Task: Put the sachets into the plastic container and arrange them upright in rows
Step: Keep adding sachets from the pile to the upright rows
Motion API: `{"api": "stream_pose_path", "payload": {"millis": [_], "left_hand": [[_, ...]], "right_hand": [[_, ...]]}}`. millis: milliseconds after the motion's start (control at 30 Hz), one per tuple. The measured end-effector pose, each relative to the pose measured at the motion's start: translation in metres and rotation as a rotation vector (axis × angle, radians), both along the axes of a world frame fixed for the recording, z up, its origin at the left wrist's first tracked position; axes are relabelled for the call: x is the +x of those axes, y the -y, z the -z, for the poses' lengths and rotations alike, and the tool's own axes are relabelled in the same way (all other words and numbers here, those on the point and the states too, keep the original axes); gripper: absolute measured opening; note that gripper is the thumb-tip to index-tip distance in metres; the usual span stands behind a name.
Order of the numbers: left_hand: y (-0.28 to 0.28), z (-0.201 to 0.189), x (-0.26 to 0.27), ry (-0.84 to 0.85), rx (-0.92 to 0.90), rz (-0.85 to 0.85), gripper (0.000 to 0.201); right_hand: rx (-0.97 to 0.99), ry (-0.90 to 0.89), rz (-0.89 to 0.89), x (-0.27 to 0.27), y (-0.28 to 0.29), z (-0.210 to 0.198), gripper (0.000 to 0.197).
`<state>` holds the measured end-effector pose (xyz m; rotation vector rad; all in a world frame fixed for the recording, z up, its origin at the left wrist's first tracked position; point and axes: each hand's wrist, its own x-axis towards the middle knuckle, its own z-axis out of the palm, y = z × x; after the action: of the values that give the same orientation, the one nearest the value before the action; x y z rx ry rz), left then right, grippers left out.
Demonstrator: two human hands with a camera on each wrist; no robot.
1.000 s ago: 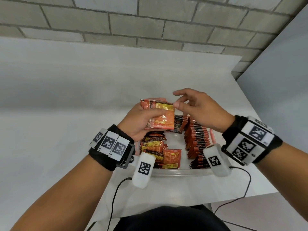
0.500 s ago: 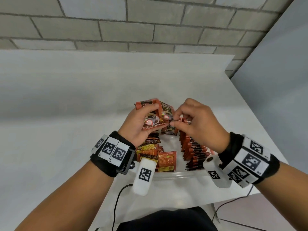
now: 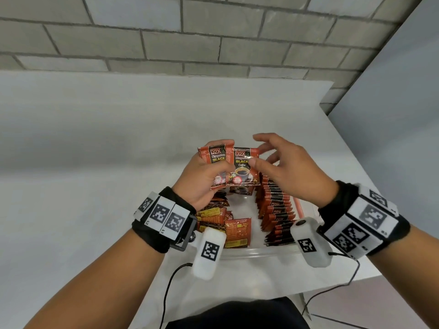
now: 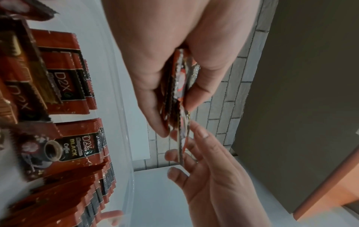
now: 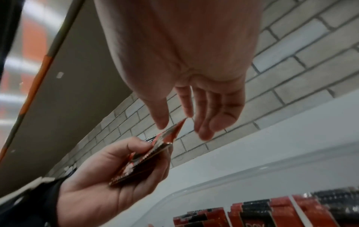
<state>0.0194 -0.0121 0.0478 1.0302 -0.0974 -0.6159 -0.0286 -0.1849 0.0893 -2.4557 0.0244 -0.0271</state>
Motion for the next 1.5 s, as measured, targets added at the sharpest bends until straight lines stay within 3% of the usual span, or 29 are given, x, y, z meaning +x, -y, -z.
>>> {"api": "stream_pose_path", "payload": {"millis": [67, 133, 200, 533, 667, 767, 867, 967, 1067, 1500], "left_hand": [[-0.001, 0.000, -0.001, 0.001, -0.001, 0.018, 0.049], [0.000, 0.000, -0.003, 0.036, 0.035, 0.069, 0.052], [0.000, 0.001, -0.004, 0.061, 0.070, 0.104, 0.047], [-0.006, -0.001, -0.003, 0.166, 0.157, 0.047, 0.051], [-0.011, -0.003, 0.004, 0.159, 0.194, 0.006, 0.053], [-0.021, -0.003, 0.011, 0.048, 0.162, -0.071, 0.041], [-0.029, -0.002, 0.017, -0.060, 0.092, -0.127, 0.027], [-0.034, -0.001, 0.019, -0.093, 0.067, -0.144, 0.024], [-0.036, 0.000, 0.018, -0.103, 0.060, -0.143, 0.023], [-0.047, 0.002, 0.017, -0.096, 0.069, -0.146, 0.020]], "right_hand": [[0.154, -0.093, 0.010, 0.005, 0.000, -0.002, 0.035], [0.308, -0.091, 0.048, 0.009, 0.000, -0.005, 0.019], [0.374, -0.076, 0.072, 0.013, 0.000, -0.006, 0.015], [0.263, -0.185, -0.111, 0.022, 0.003, -0.025, 0.019], [0.274, -0.159, -0.051, 0.026, 0.009, -0.026, 0.011], [0.107, -0.157, -0.002, 0.029, 0.018, -0.021, 0.007], [-0.217, -0.262, -0.090, 0.028, 0.021, -0.006, 0.005], [-0.353, -0.315, -0.166, 0.027, 0.016, 0.015, 0.006], [-0.441, -0.301, -0.189, 0.032, 0.011, 0.030, 0.015], [-0.599, -0.370, -0.214, 0.038, 0.003, 0.047, 0.014]]}}
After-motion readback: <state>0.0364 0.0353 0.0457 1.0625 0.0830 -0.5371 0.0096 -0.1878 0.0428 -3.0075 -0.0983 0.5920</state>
